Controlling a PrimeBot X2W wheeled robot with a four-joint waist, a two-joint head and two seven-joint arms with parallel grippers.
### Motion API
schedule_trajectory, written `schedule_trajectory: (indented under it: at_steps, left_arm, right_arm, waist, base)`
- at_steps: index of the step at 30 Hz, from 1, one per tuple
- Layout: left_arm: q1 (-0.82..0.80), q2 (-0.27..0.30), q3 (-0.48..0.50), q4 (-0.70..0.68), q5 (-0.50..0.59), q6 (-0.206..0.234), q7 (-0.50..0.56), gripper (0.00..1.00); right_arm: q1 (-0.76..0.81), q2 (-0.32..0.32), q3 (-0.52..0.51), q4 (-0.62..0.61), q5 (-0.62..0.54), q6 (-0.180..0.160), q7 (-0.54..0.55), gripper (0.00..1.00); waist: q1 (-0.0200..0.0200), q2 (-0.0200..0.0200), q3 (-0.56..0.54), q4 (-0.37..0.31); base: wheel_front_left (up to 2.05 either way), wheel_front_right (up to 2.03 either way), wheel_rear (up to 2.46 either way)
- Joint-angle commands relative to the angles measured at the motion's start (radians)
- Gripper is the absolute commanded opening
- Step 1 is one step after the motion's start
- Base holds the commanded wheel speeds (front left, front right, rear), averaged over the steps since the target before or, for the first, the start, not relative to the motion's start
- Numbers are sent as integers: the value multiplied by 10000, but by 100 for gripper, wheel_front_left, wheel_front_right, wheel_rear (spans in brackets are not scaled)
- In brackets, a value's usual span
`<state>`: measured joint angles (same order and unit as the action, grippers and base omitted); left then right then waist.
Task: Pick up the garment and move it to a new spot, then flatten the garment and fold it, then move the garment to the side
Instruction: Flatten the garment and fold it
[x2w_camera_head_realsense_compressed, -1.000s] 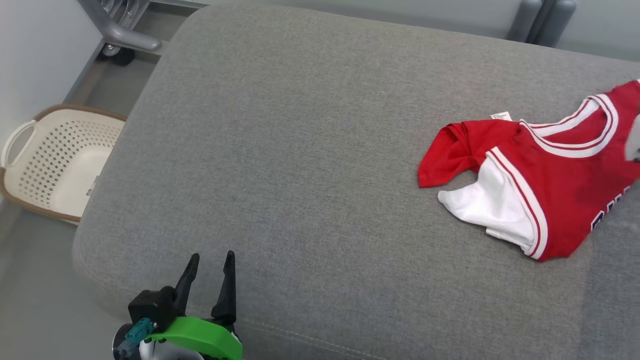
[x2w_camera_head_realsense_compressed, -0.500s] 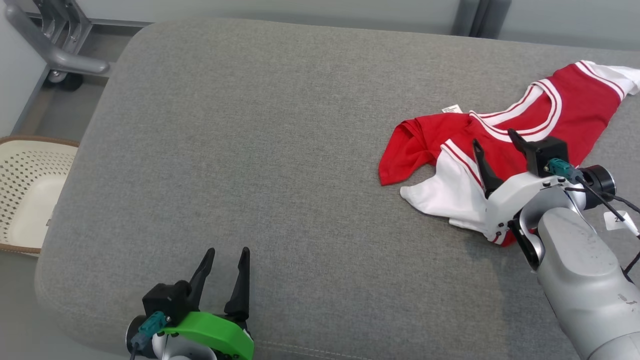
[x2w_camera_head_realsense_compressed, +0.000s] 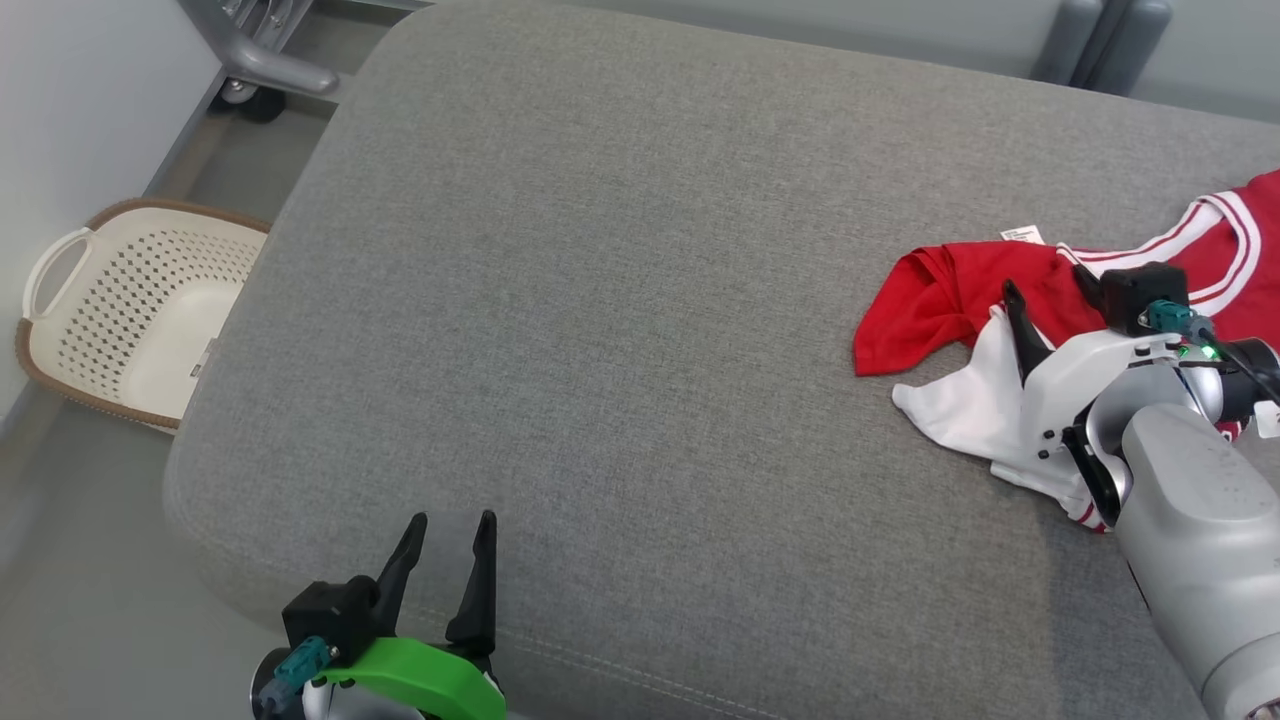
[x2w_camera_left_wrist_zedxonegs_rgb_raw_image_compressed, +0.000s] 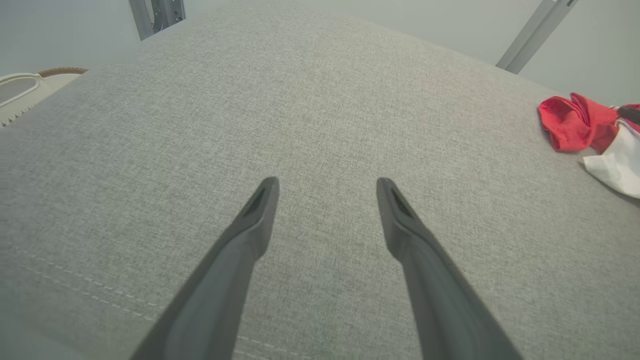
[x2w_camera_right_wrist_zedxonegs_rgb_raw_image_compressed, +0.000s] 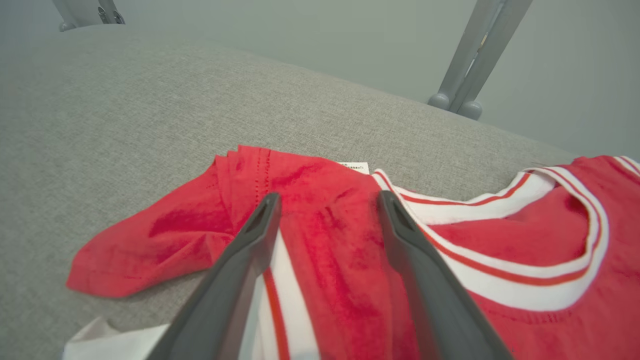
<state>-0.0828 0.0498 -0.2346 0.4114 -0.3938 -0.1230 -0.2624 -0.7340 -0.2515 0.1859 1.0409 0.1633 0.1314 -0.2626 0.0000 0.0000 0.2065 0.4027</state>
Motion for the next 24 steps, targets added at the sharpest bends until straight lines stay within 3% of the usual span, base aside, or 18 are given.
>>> schedule_trajectory:
  at_steps: [1,2,3,4,12,17,24]
  left_arm:
    - [28,18,-14,-40,-42,22,-31,100]
    - [24,18,-25,-49,-46,28,-31,100]
    - [20,18,-29,-61,-58,38,-31,100]
    - [7,17,-32,-83,-52,38,-31,100]
    - [75,21,175,-228,122,52,-31,100]
    - [96,19,317,-366,278,5,-31,100]
    - [44,22,198,-646,385,-52,-31,100]
  right_arm:
    - [-157,-48,-93,191,-134,-15,-29,50]
    - [-210,-35,-157,291,-153,-15,-29,38]
    - [-258,-21,-203,369,-207,-15,-29,14]
    - [-305,3,-243,425,-250,-15,-29,0]
    - [-189,279,-792,-247,-318,-15,-30,0]
    - [785,362,-1387,-1820,-45,-15,-30,0]
    - [3141,-1,-2863,-3933,191,-15,-28,0]
  waist:
    - [0,0,115,181]
    - [0,0,121,193]
    - [0,0,129,195]
    - [0,0,136,187]
    - [0,0,-112,-410]
    - [0,0,-536,-1313]
    - [0,0,-1012,-2500]
  base:
    - [0,0,0]
    - [0,0,0]
    - [0,0,0]
    - [0,0,0]
    - [0,0,0]
    - [0,0,0]
    - [0,0,0]
